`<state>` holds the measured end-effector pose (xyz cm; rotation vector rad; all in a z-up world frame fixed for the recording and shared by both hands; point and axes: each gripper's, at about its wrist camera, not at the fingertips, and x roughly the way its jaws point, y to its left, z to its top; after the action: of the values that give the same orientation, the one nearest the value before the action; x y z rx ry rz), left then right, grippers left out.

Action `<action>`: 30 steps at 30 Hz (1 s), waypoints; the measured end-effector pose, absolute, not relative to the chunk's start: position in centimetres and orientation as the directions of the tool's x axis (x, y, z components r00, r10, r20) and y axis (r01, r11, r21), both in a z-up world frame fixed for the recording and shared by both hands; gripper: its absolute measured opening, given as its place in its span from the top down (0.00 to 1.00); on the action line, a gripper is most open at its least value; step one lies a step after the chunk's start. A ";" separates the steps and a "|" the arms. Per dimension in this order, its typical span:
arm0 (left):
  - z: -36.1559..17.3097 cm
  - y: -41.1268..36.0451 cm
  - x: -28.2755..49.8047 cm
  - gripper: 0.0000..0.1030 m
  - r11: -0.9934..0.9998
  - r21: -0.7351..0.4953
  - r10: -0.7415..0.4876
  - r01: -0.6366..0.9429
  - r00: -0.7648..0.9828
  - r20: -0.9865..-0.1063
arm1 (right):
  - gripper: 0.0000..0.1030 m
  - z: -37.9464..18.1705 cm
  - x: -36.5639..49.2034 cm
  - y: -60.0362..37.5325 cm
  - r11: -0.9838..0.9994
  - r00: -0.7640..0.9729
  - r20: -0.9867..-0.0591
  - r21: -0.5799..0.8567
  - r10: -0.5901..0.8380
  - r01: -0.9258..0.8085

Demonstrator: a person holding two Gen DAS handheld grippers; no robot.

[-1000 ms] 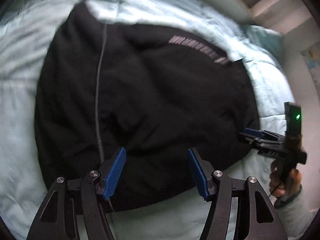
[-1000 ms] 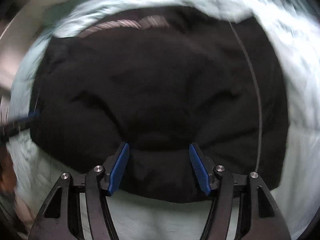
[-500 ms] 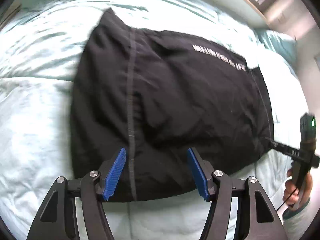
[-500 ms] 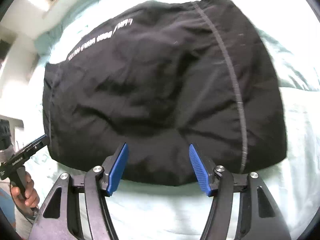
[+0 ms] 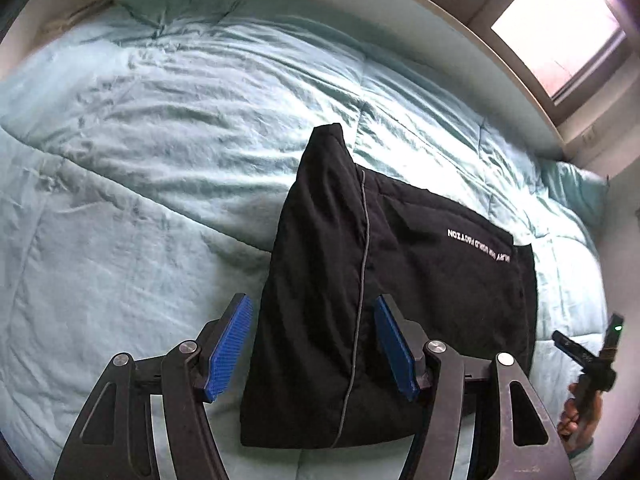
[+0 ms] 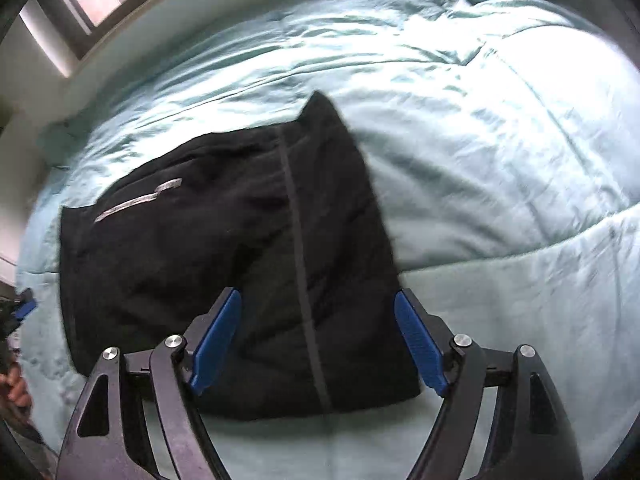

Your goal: Fold large clothes

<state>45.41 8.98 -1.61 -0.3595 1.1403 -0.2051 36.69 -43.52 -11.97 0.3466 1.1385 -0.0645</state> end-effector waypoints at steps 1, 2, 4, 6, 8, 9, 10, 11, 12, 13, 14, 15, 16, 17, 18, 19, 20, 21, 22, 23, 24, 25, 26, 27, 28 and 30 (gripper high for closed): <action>-2.0 8.9 45.7 0.36 0.909 -0.415 -0.367 -0.035 0.405 -0.838 | 0.21 -12.1 37.1 -43.9 0.948 0.423 -0.899 0.227 0.116 0.224; -2.5 9.5 46.1 0.36 0.878 -0.475 -0.418 -0.049 0.402 -0.815 | 0.21 -12.4 37.6 -44.4 0.950 0.420 -0.901 0.218 0.109 0.222; -3.8 10.4 46.6 0.35 0.834 -0.544 -0.476 -0.088 0.384 -0.791 | 0.20 -13.2 38.6 -45.5 0.948 0.415 -0.901 0.235 0.129 0.215; -5.4 10.7 47.5 0.33 0.812 -0.572 -0.505 -0.112 0.355 -0.787 | 0.20 -14.6 39.8 -46.7 0.920 0.414 -0.882 0.333 0.226 0.207; -7.3 10.4 48.4 0.33 0.810 -0.571 -0.512 -0.129 0.319 -0.798 | 0.20 -16.4 41.2 -47.9 0.881 0.406 -0.863 0.415 0.301 0.227; -8.1 10.3 48.7 0.33 0.810 -0.570 -0.514 -0.135 0.304 -0.802 | 0.20 -17.2 41.7 -48.4 0.865 0.403 -0.855 0.443 0.328 0.236; -8.9 10.1 49.1 0.33 0.808 -0.572 -0.520 -0.138 0.287 -0.804 | 0.20 -17.8 42.1 -48.7 0.855 0.400 -0.849 0.461 0.345 0.239; -9.6 9.8 49.5 0.33 0.810 -0.570 -0.523 -0.137 0.273 -0.808 | 0.20 -18.3 42.5 -48.9 0.850 0.397 -0.846 0.470 0.356 0.238; -10.1 9.5 49.7 0.33 0.816 -0.562 -0.517 -0.133 0.264 -0.814 | 0.20 -18.7 42.9 -49.0 0.850 0.394 -0.845 0.473 0.362 0.233; -10.4 9.3 49.9 0.33 0.822 -0.555 -0.513 -0.128 0.257 -0.819 | 0.20 -19.1 43.3 -49.0 0.852 0.387 -0.847 0.471 0.365 0.228; -10.8 8.9 50.2 0.33 0.826 -0.551 -0.512 -0.121 0.247 -0.823 | 0.20 -19.5 43.6 -49.0 0.856 0.376 -0.852 0.466 0.365 0.226; -11.3 8.6 50.4 0.33 0.826 -0.551 -0.516 -0.114 0.237 -0.823 | 0.20 -19.8 43.8 -49.0 0.857 0.366 -0.855 0.465 0.368 0.223; -11.7 8.4 50.7 0.33 0.826 -0.553 -0.521 -0.110 0.229 -0.823 | 0.20 -20.2 44.1 -48.9 0.856 0.356 -0.854 0.470 0.379 0.214; -12.0 8.2 50.9 0.33 0.824 -0.557 -0.526 -0.106 0.223 -0.821 | 0.20 -20.7 44.4 -48.7 0.856 0.348 -0.853 0.474 0.389 0.206; -12.4 8.0 51.2 0.33 0.819 -0.565 -0.536 -0.104 0.216 -0.816 | 0.20 -21.0 44.6 -48.5 0.858 0.338 -0.855 0.473 0.393 0.199; -12.8 8.0 51.5 0.32 0.814 -0.571 -0.542 -0.106 0.213 -0.813 | 0.20 -21.4 44.8 -48.3 0.863 0.326 -0.859 0.468 0.394 0.191; -13.3 7.9 51.7 0.29 0.808 -0.577 -0.548 -0.115 0.211 -0.809 | 0.15 -21.9 45.1 -47.9 0.872 0.310 -0.867 0.456 0.390 0.178; -13.7 7.9 51.9 0.27 0.803 -0.582 -0.552 -0.125 0.211 -0.807 | 0.09 -22.4 45.2 -47.6 0.878 0.301 -0.872 0.448 0.387 0.169; -14.1 7.9 52.1 0.24 0.799 -0.587 -0.557 -0.131 0.210 -0.804 | 0.07 -22.8 45.4 -47.3 0.881 0.292 -0.874 0.445 0.389 0.158; -14.5 8.0 52.3 0.24 0.787 -0.603 -0.573 -0.134 0.205 -0.793 | 0.04 -23.4 45.5 -47.0 0.879 0.281 -0.871 0.453 0.402 0.148; -15.1 7.9 52.5 0.23 0.763 -0.632 -0.606 -0.137 0.191 -0.772 | 0.03 -24.0 45.7 -46.9 0.872 0.269 -0.866 0.469 0.422 0.142; -15.6 7.9 52.6 0.23 0.735 -0.663 -0.641 -0.142 0.174 -0.748 | 0.03 -24.6 45.9 -46.8 0.862 0.262 -0.857 0.488 0.443 0.141; -16.3 7.7 52.8 0.23 0.692 -0.705 -0.690 -0.154 0.145 -0.709 | 0.03 -25.1 46.1 -46.9 0.849 0.259 -0.846 0.510 0.465 0.141; -16.7 7.6 52.8 0.23 0.666 -0.728 -0.717 -0.161 0.131 -0.685 | 0.03 -25.4 46.2 -46.9 0.838 0.260 -0.836 0.527 0.482 0.142; -17.2 7.4 52.8 0.23 0.628 -0.761 -0.754 -0.164 0.115 -0.647 | 0.03 -25.8 46.2 -46.9 0.824 0.264 -0.825 0.547 0.500 0.149; -17.3 7.0 52.7 0.23 0.590 -0.794 -0.788 -0.149 0.108 -0.606 | 0.02 -26.3 46.2 -47.0 0.799 0.272 -0.807 0.577 0.524 0.172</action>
<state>52.74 6.99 -17.26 -0.8623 1.4128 -0.5681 46.17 -46.96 -26.35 0.6453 1.2966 0.2603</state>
